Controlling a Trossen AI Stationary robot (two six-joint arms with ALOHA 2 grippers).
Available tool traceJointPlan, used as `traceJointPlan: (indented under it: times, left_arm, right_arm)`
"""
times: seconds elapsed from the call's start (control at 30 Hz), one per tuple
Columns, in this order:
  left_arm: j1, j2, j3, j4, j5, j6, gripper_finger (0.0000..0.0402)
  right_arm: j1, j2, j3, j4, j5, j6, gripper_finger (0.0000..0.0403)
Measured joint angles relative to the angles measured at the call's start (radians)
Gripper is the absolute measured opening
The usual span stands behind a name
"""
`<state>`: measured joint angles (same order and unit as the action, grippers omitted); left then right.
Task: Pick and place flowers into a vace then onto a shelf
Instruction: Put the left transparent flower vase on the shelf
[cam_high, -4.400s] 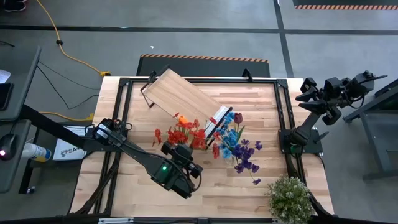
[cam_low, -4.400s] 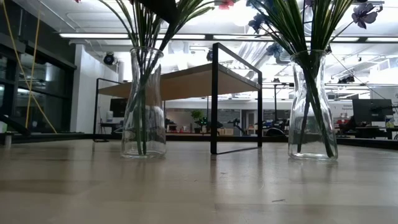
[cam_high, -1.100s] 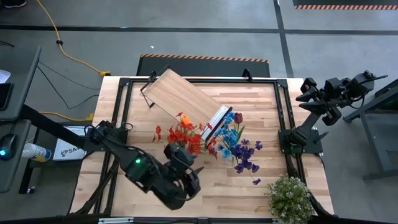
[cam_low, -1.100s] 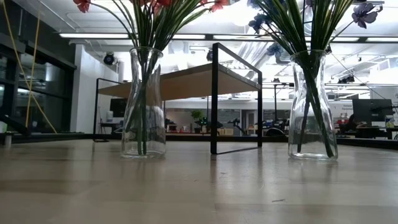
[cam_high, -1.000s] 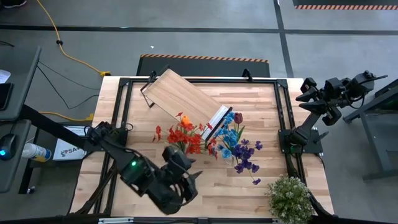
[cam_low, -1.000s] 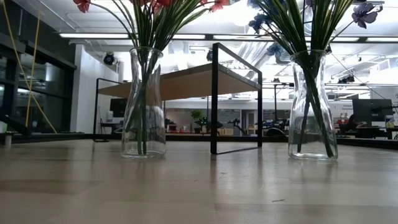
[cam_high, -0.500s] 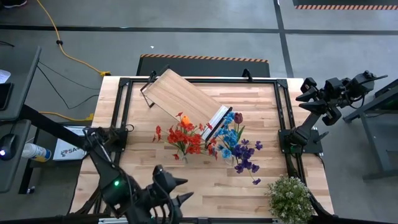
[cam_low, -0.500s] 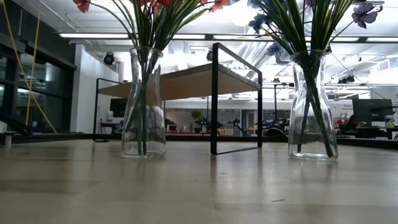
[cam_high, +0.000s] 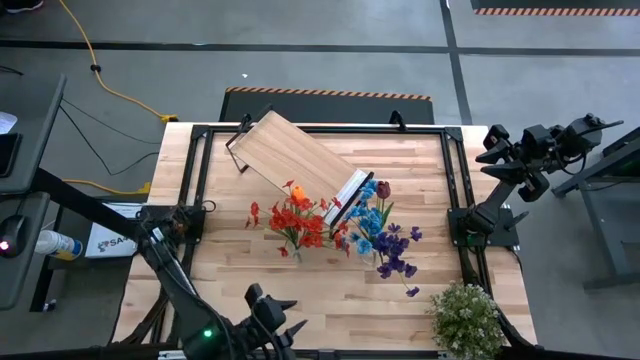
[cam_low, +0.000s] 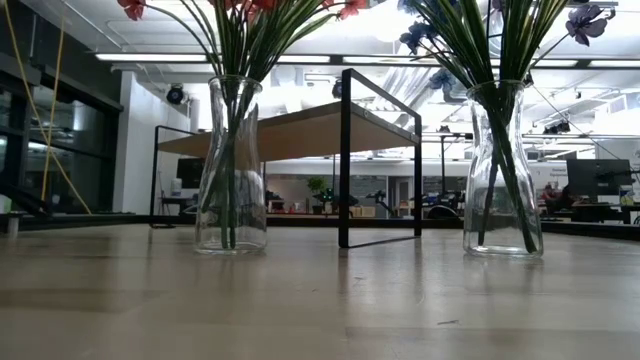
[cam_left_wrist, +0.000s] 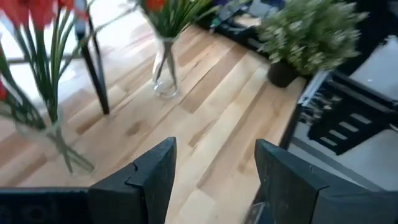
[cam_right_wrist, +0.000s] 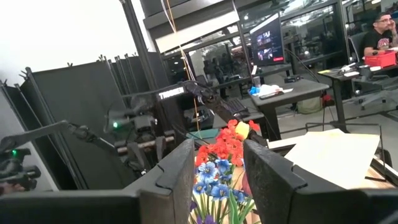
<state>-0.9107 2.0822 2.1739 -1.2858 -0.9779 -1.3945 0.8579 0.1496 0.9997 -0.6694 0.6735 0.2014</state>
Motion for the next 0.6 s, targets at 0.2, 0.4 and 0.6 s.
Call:
traceJointPlan:
  times: [0.2,0.4,0.6]
  left_arm:
    - [0.0,0.022,-0.112,0.004,0.006,-0.182,0.025]
    - [-0.006,0.027,-0.247,0.006,-0.002,-0.351,0.025]
    - [-0.007,0.027,-0.416,0.014,-0.022,-0.571,0.025]
  right_arm:
    - [0.0,0.0,0.0,0.0,-0.01,0.005,0.013]
    - [0.0,0.0,0.0,0.0,-0.041,0.007,0.0129]
    - [0.0,0.0,0.0,0.0,-0.042,0.007,0.013]
